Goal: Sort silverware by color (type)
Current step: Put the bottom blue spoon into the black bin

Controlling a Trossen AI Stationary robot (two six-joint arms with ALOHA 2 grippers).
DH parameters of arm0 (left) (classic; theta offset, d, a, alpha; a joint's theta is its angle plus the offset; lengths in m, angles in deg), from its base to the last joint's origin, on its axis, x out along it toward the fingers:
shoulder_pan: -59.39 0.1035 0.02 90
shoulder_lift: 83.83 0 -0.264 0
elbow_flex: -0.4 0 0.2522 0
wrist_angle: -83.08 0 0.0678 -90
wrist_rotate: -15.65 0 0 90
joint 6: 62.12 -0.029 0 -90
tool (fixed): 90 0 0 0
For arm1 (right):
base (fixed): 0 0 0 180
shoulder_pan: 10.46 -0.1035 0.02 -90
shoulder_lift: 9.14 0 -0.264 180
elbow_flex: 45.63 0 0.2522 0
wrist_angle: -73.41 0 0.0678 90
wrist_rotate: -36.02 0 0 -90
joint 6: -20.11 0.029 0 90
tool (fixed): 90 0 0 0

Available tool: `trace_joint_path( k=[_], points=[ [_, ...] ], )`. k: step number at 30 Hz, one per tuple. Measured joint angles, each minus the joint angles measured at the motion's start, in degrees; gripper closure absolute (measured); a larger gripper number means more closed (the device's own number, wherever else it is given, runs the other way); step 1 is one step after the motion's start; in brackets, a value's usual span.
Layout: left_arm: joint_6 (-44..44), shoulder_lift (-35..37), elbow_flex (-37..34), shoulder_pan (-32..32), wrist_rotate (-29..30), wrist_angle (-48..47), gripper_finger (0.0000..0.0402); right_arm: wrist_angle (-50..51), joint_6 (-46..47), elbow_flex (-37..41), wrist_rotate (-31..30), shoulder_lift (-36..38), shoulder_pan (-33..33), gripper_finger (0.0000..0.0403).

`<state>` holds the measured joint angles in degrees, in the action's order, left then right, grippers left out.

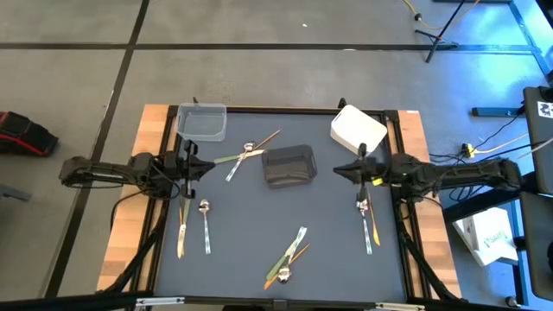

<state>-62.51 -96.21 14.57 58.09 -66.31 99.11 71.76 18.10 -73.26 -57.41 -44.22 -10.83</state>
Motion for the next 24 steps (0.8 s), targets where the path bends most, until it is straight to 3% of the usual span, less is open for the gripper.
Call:
trace_joint_path(
  k=[5, 10, 16, 24],
  points=[
    [-1.18, -11.34, 0.76, -0.26, 0.14, 8.16, 0.0398, 5.32, -1.75, -9.32, 6.62, -13.87, -0.04, 0.0391],
    [1.61, -21.69, 5.05, -0.65, 0.11, 8.97, 0.0398, 9.44, -4.57, -15.81, 13.17, -23.78, -1.72, 0.0391],
    [3.13, -34.87, 11.65, -4.65, 1.24, 8.98, 0.0398, 9.80, -8.80, -20.53, 13.57, -31.85, -6.90, 0.0391],
    [3.02, -48.23, 20.77, -12.71, 11.00, 9.10, 0.0398, 9.02, -6.95, -23.23, 13.17, -40.81, -13.43, 0.0388]
  ],
)
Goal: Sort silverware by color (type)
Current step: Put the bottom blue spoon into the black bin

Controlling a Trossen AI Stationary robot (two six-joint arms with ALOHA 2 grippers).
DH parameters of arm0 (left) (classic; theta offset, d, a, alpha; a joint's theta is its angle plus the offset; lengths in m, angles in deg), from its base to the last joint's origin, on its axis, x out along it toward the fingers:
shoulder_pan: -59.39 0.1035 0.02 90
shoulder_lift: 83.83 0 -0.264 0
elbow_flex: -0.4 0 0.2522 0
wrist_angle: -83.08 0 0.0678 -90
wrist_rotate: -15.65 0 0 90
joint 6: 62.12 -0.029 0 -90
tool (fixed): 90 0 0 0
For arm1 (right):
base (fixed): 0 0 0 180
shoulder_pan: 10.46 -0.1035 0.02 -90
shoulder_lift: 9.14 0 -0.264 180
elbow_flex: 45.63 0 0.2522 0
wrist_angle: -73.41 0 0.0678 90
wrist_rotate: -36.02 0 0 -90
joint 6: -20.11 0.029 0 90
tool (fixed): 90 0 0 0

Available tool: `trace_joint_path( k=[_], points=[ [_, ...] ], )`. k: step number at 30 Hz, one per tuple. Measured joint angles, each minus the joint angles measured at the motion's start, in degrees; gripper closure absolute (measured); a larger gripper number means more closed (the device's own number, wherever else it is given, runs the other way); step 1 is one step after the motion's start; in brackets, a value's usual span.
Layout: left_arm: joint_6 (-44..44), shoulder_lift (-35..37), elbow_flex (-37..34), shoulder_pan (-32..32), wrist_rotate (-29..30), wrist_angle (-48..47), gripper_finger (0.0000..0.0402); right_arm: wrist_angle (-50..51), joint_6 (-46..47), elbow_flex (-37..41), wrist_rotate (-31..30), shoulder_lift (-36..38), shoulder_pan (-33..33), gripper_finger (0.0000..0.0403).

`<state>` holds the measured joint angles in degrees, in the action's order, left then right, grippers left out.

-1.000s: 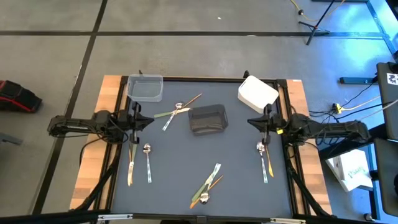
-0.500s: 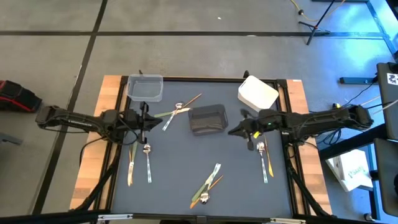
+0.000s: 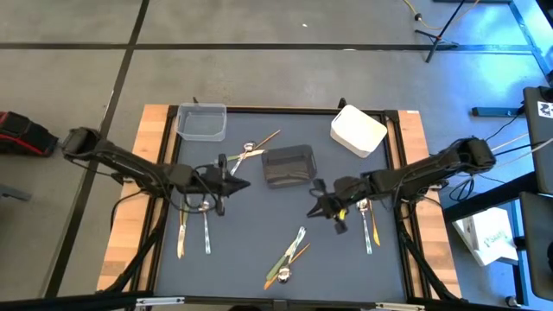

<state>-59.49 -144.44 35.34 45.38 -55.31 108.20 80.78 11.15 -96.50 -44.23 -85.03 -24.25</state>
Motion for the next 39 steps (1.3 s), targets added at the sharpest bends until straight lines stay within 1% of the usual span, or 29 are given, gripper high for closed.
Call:
trace_joint_path(
  k=[2, 4, 9, 12, 13, 16, 19, 23, 26, 32, 36, 39],
  points=[
    [0.02, -2.06, 1.20, -1.83, 0.70, 0.08, 0.0398, -0.01, 1.55, -1.33, -1.58, -2.80, -1.85, 0.0376],
    [0.27, -3.50, 2.09, -3.71, 1.45, 0.25, 0.0398, 0.03, 3.04, -2.55, -2.60, -5.71, -3.60, 0.0355],
    [2.56, -5.02, 3.01, -8.07, 1.46, 0.29, 0.0398, 0.32, 4.16, -6.77, -2.60, -14.05, -7.21, 0.0291],
    [3.34, -4.98, 2.98, -10.49, 1.60, 0.27, 0.0398, 0.10, 3.74, -10.04, -2.41, -18.88, -8.84, 0.0266],
    [3.41, -4.98, 2.98, -11.22, 1.64, 0.30, 0.0398, 0.12, 3.22, -11.20, -1.49, -20.41, -9.14, 0.0262],
    [4.65, -5.00, 2.98, -13.12, 2.74, 0.60, 0.0398, 0.37, 2.67, -14.20, 1.60, -24.27, -9.27, 0.0258],
    [4.96, -5.47, 2.98, -14.62, 3.71, 0.66, 0.0398, 0.34, 2.65, -16.11, 3.56, -26.55, -9.06, 0.0263],
    [5.05, -6.69, 2.98, -15.85, 4.50, 0.82, 0.0398, 0.57, 0.02, -16.54, 3.36, -28.48, -9.06, 0.0272],
    [7.86, -7.76, 2.98, -16.13, 5.46, 0.87, 0.0398, 0.64, -3.26, -16.54, 2.19, -29.54, -9.08, 0.0276],
    [9.44, -8.47, 2.96, -16.22, 5.52, 0.75, 0.0398, 1.08, -3.54, -16.54, -2.30, -31.42, -9.08, 0.0276],
    [9.40, -8.45, 2.94, -16.37, 5.56, 1.11, 0.0398, 1.75, -3.54, -16.64, -2.63, -32.34, -9.08, 0.0277],
    [9.40, -8.45, 2.94, -16.37, 5.56, 1.87, 0.0398, 2.21, -3.52, -16.69, -2.56, -32.49, -9.06, 0.0290]
  ],
)
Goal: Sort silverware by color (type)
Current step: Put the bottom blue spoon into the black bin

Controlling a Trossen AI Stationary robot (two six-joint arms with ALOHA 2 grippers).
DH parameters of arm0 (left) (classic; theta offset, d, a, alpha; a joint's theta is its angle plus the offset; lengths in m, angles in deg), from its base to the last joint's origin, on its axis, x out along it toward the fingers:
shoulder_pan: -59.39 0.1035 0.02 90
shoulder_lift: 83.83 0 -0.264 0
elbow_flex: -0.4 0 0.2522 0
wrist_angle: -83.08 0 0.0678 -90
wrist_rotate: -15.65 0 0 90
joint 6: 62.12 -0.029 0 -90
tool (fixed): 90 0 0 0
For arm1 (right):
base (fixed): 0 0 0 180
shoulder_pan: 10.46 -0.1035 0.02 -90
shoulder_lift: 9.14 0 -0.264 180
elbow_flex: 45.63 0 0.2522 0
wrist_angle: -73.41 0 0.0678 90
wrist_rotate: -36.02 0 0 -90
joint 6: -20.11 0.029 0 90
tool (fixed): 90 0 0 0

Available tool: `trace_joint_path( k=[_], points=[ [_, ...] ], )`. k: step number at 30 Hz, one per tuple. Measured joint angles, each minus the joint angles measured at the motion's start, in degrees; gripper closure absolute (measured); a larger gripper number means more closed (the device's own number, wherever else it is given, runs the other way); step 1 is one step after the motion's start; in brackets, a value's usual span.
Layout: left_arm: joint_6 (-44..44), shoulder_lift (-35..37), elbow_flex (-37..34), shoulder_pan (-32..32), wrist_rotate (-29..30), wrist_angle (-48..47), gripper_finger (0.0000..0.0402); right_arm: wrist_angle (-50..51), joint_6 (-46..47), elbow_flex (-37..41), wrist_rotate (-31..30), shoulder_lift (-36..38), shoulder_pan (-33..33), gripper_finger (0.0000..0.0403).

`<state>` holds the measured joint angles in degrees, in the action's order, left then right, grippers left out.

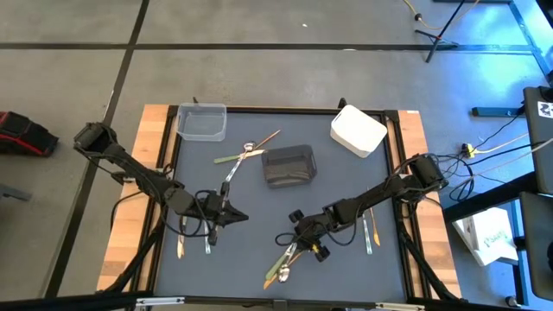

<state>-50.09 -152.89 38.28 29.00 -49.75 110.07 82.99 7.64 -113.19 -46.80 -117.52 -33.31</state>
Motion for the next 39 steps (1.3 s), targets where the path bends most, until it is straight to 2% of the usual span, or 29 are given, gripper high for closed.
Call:
trace_joint_path(
  k=[7, 11, 29, 35, 39],
  points=[
    [-0.11, 0.00, 0.00, 0.00, 0.00, 0.15, 0.0398, 0.36, -0.04, 0.02, 0.00, 0.26, -0.02, 0.0361],
    [-0.13, 0.00, 0.00, 0.04, 0.00, 0.13, 0.0398, 0.43, -0.04, 0.03, -0.04, 0.53, -0.02, 0.0386],
    [-0.57, 0.00, -0.02, 0.04, 0.04, 2.36, 0.0398, 5.50, 3.26, 0.31, -0.96, 11.18, 0.00, 0.0392],
    [-0.54, 0.00, -0.02, 0.04, 0.29, 2.36, 0.0398, 10.94, 3.41, 0.31, -6.08, 16.17, 0.12, 0.0393],
    [-0.55, 0.00, -0.02, 0.04, 0.63, 2.33, 0.0398, 14.61, 3.99, 0.31, -6.62, 18.95, 1.88, 0.0393]
  ],
)
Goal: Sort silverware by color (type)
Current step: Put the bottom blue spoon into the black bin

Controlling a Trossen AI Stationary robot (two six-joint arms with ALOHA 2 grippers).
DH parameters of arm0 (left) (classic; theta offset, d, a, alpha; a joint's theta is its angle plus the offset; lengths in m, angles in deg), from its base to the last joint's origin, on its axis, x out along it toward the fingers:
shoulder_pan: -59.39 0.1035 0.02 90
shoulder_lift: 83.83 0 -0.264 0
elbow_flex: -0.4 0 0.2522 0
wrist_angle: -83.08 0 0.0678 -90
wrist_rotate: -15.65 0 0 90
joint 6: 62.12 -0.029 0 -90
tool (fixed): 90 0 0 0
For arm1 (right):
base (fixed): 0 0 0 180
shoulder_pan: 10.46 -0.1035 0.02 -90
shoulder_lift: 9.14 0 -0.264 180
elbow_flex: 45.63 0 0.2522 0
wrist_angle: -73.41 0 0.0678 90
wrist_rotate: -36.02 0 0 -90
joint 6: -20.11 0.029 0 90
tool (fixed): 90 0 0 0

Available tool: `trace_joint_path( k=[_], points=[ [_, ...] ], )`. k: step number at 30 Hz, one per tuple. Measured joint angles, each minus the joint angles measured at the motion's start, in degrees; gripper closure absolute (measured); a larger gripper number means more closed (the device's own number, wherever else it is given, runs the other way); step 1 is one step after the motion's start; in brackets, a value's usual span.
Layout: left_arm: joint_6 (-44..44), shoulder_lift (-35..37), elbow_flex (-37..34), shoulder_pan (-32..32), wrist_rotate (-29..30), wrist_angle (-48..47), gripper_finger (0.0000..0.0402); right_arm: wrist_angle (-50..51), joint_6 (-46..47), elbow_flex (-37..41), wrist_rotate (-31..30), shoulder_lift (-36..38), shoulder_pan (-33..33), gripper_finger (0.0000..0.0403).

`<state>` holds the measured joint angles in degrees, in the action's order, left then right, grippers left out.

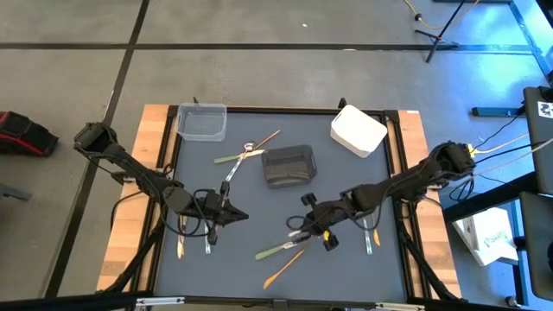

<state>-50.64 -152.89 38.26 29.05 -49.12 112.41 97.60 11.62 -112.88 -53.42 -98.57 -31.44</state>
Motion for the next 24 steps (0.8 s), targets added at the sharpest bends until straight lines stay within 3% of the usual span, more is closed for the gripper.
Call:
trace_joint_path(
  k=[12, 24],
  points=[
    [-0.53, 0.00, 0.00, 0.04, 1.75, -0.07, 0.0398, 0.21, -2.57, 5.07, -1.58, 9.45, 13.42, 0.0394],
    [-1.58, 0.00, 0.00, 0.09, 4.09, 0.02, 0.0398, -7.01, -5.31, 5.18, -1.10, 10.08, 29.33, 0.0394]
  ],
)
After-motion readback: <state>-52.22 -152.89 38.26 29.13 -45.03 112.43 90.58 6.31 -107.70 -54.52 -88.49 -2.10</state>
